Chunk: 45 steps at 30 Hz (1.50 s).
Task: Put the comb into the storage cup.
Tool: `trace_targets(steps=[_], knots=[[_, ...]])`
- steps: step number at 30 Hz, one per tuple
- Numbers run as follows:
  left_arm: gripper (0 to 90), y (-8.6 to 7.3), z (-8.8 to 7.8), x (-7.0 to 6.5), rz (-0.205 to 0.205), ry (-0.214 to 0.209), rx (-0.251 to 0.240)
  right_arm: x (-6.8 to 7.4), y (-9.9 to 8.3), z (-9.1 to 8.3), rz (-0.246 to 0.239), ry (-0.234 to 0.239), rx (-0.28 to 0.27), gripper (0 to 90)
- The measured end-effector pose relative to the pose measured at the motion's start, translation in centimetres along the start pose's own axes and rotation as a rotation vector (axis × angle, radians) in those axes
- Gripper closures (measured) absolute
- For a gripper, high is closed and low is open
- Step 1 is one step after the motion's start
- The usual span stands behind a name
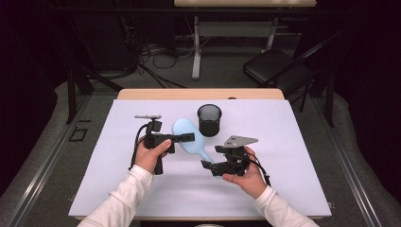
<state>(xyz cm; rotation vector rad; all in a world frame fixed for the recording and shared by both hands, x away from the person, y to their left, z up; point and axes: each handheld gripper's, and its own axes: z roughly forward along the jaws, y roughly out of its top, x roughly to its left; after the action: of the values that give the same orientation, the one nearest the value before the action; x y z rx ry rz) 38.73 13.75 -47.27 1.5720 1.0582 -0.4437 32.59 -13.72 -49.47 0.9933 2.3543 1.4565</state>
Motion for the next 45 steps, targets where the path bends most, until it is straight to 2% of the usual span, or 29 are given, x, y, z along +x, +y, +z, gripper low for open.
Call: trace_targets(steps=[5,7,8,11,16,23,34,42,45], knots=[[50.0,0.1,-0.1,0.0,0.000,0.005,-0.005,-0.3,0.1,-0.2,0.027,-0.007,-0.018,12.6],[50.0,0.1,-0.2,0.0,-0.001,0.006,-0.005,-0.4,0.1,-0.3,0.034,-0.011,-0.025,2.2],[50.0,0.1,-0.2,0.1,0.004,0.008,-0.005,-0.4,0.1,-0.3,0.037,-0.012,-0.028,0.0],[50.0,0.2,-0.3,0.0,-0.001,0.007,-0.011,-0.6,0.2,-0.5,0.053,-0.018,-0.041,0.0],[50.0,0.3,-0.6,0.0,-0.001,0.008,-0.021,-0.7,0.4,-0.6,0.053,-0.030,-0.024,0.0],[50.0,0.5,-0.9,0.0,0.001,0.020,-0.036,-0.5,0.2,-0.4,0.018,-0.064,-0.001,0.0],[50.0,1.1,-1.6,-0.2,0.014,0.053,-0.055,-0.9,0.1,-0.5,0.028,-0.078,0.001,0.0],[49.9,2.2,-2.2,-0.7,0.039,0.096,-0.061,-1.4,-0.1,-0.6,0.044,-0.097,-0.003,0.0],[49.9,2.6,-2.3,-0.7,0.033,0.114,-0.066,-1.5,-0.1,-0.7,0.049,-0.099,-0.001,0.0]])
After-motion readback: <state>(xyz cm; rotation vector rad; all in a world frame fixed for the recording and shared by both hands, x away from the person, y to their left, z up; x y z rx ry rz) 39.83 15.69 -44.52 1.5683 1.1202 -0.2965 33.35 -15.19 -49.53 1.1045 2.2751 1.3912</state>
